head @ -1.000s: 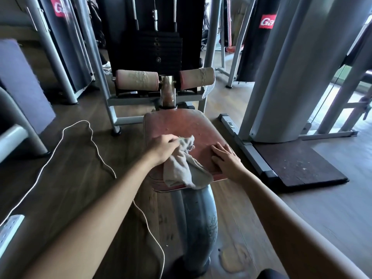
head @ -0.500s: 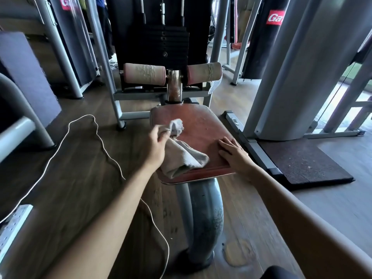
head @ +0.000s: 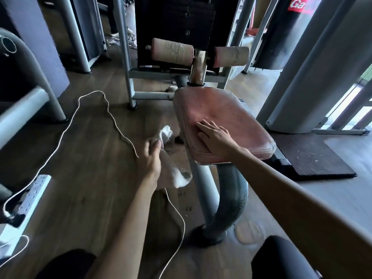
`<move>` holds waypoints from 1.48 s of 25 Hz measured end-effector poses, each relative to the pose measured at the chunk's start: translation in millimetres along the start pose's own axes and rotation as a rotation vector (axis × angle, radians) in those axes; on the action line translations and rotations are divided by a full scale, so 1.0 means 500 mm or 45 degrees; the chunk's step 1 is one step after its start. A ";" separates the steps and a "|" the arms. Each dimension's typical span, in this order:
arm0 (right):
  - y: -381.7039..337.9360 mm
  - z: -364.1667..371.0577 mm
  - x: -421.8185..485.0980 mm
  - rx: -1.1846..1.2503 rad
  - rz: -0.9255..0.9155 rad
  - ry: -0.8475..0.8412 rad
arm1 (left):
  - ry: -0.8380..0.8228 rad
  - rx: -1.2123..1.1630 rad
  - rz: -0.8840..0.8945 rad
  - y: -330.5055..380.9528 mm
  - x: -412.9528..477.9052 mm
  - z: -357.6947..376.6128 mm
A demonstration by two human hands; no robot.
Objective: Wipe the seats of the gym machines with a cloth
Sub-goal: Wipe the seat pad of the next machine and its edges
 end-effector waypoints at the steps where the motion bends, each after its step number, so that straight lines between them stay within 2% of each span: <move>1: 0.002 0.004 0.002 -0.029 0.020 0.019 | -0.022 -0.046 -0.019 -0.015 0.006 -0.002; 7: 0.004 0.005 0.001 -0.107 -0.002 0.177 | -0.098 -0.098 -0.252 -0.095 0.023 0.008; 10: 0.007 0.004 0.004 -0.092 0.000 0.212 | -0.260 -0.140 -0.360 -0.105 -0.011 0.054; 12: 0.005 0.000 0.004 -0.082 0.021 0.251 | -0.293 -0.072 -0.180 -0.076 -0.027 0.069; 13: 0.004 -0.003 0.004 -0.081 0.033 0.273 | -0.311 -0.141 -0.112 -0.049 -0.041 0.076; 15: 0.002 -0.010 0.004 -0.067 0.058 0.307 | -0.330 -0.222 -0.059 -0.033 -0.050 0.094; 22: 0.009 -0.006 0.002 -0.095 0.091 0.334 | -0.480 0.064 0.019 -0.065 -0.080 0.158; 25: 0.015 -0.001 0.002 -0.122 0.111 0.329 | -0.453 0.195 -0.009 -0.040 -0.018 0.184; 27: 0.022 0.003 0.001 -0.126 0.148 0.308 | -0.455 0.177 -0.065 -0.026 0.008 0.197; 33: 0.033 0.010 0.001 -0.139 0.228 0.269 | -0.411 -0.001 -0.087 -0.045 -0.105 0.181; 37: 0.026 0.009 -0.001 -0.137 0.227 0.281 | -0.345 0.140 -0.153 0.014 -0.007 0.200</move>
Point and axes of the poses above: each hand's wrist, its own x-axis towards the middle knuckle, its own z-axis out of the palm, y = z × x, the point moved 8 cm from there along x, towards the middle knuckle, and after that the axes turned 12 degrees about -z, right-handed, at the moved point
